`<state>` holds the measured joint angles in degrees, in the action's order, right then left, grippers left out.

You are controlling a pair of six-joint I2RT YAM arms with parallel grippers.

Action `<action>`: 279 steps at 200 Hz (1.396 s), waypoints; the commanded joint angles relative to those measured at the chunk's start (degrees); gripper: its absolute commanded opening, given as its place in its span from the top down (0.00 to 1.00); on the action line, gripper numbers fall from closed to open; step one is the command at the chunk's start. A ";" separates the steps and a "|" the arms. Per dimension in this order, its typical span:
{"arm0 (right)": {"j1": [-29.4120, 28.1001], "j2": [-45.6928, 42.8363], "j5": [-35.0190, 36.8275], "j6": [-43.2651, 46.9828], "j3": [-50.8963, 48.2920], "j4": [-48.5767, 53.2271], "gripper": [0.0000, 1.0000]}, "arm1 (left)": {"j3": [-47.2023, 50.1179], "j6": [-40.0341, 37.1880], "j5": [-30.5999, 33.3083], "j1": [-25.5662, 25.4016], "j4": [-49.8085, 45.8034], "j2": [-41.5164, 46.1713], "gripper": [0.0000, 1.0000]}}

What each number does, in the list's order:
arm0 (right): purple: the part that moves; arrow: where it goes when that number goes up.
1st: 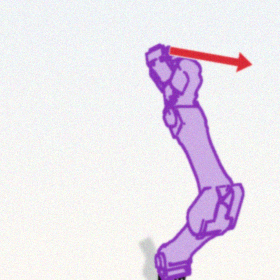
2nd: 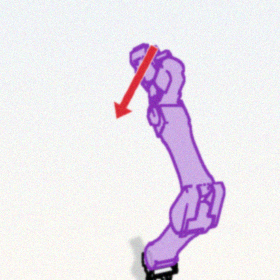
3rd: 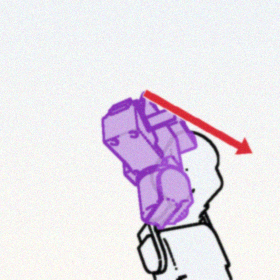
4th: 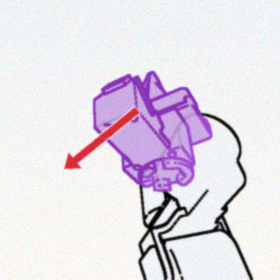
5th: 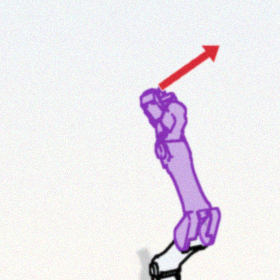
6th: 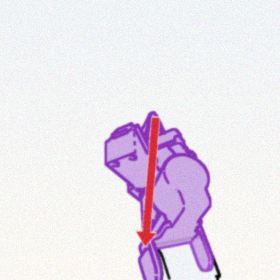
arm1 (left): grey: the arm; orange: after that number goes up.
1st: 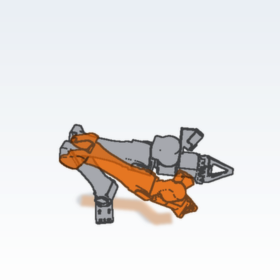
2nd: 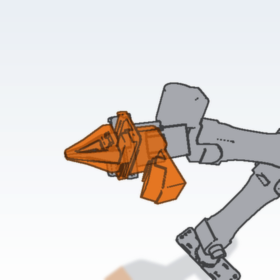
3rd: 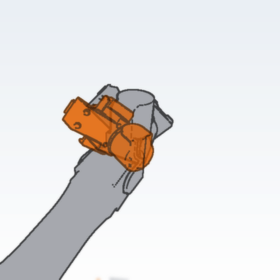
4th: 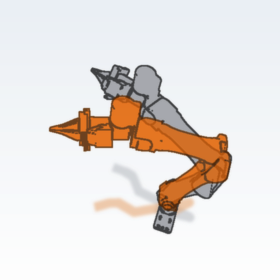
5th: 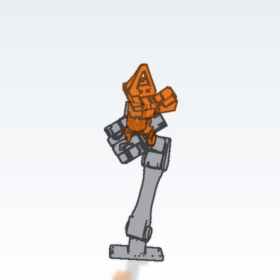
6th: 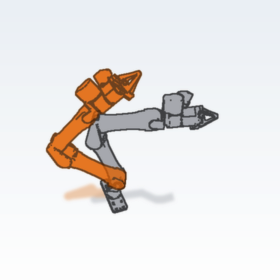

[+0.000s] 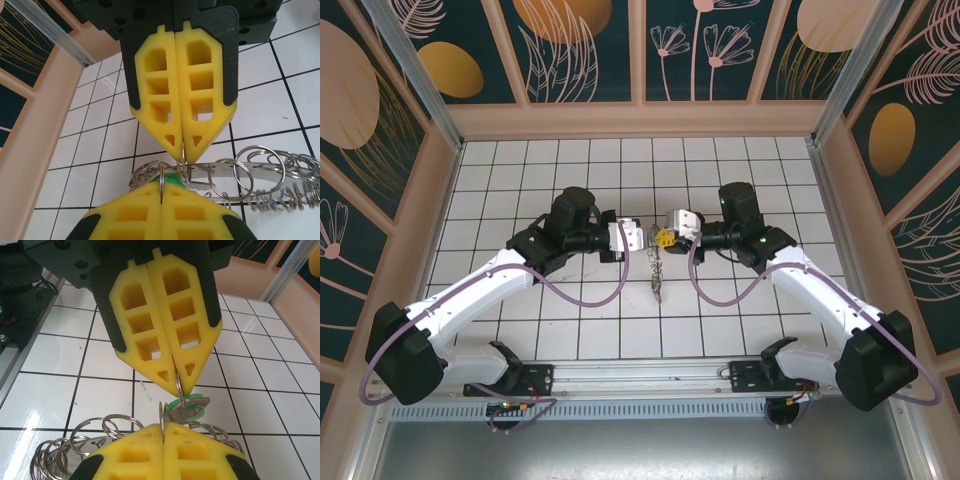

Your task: Put the keys on the keyring

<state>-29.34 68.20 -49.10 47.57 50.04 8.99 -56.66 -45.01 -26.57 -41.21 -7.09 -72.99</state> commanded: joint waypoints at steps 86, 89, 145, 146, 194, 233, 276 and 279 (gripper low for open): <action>0.08 2.79 -3.99 -1.70 3.75 -1.01 1.00 | -0.03 -4.04 -0.11 -0.14 -1.57 -0.54 1.00; 0.08 2.85 -3.98 -1.77 3.75 -1.15 1.00 | 0.08 -4.15 -0.21 -0.15 -1.53 -0.57 1.00; 0.25 3.78 -4.41 -3.05 4.57 -1.99 1.00 | 0.24 -5.56 -2.52 -0.24 -1.92 -0.66 1.00; 0.25 3.78 -4.46 -3.08 4.55 -2.02 1.00 | 0.24 -5.67 -2.52 -0.21 -1.94 -0.66 1.00; 0.67 2.99 -7.03 -2.31 4.80 -1.84 1.00 | -0.12 -8.03 -1.32 -0.20 -4.19 -0.92 1.00; 1.12 2.72 -7.59 -3.12 5.12 -2.26 1.00 | 0.13 -9.65 -1.40 -0.23 -5.22 -0.51 1.00; 3.00 3.07 -9.93 -5.37 5.24 -3.30 1.00 | 3.31 -11.46 -5.74 -0.25 -1.78 1.69 1.00; 3.10 3.12 -10.12 -5.38 5.32 -3.34 1.00 | 3.47 -11.65 -6.16 -0.21 -1.59 1.83 1.00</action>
<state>-27.68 72.23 -54.59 43.90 52.14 9.58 -55.77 -54.02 -27.29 -41.21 -8.14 -72.79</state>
